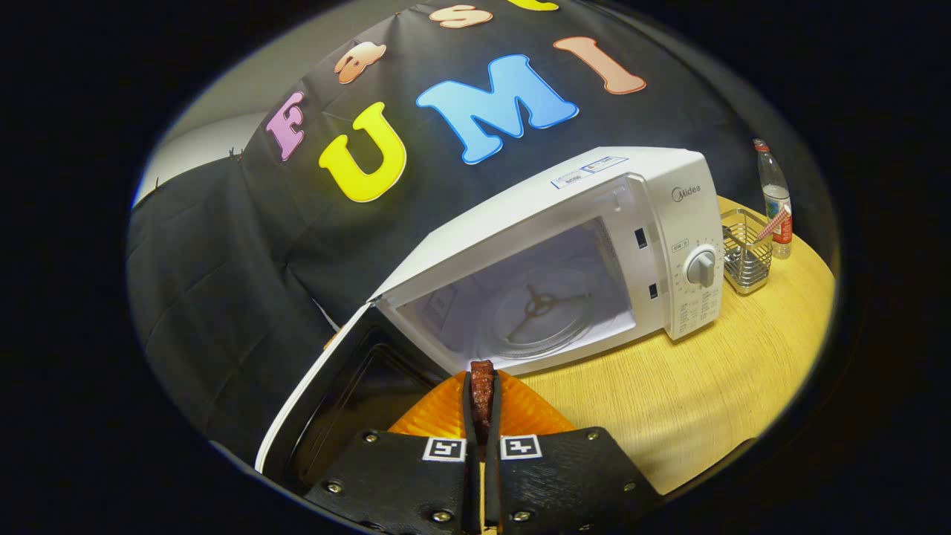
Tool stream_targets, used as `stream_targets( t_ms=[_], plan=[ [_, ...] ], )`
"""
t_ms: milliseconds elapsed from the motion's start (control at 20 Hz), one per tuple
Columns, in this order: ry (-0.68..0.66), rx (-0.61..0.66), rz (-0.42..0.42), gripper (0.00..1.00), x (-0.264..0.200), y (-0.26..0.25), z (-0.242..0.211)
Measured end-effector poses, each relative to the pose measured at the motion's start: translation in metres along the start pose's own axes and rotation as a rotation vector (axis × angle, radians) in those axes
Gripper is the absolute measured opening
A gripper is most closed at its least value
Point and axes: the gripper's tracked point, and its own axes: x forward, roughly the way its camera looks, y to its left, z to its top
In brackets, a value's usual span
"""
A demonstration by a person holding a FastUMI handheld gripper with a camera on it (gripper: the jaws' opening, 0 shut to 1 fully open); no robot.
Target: Open the microwave, put the food inside, and close the microwave door.
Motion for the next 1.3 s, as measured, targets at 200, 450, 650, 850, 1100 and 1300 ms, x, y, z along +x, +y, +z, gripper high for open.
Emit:
stream_targets(
  t_ms=[200,450,650,850,1100,1300],
  plan=[
    [-0.042,-0.001,-0.007,0.03,0.029,-0.005,0.005],
    [-0.106,0.012,-0.043,0.03,0.064,-0.016,0.013],
    [-0.131,-0.007,-0.066,0.03,0.088,-0.022,0.015],
    [-0.162,-0.009,-0.071,0.03,0.114,-0.029,0.02],
    [-0.144,-0.03,-0.08,0.04,0.14,-0.045,0.016],
    [-0.174,-0.063,-0.083,0.09,0.153,-0.052,0.023]
  ],
)
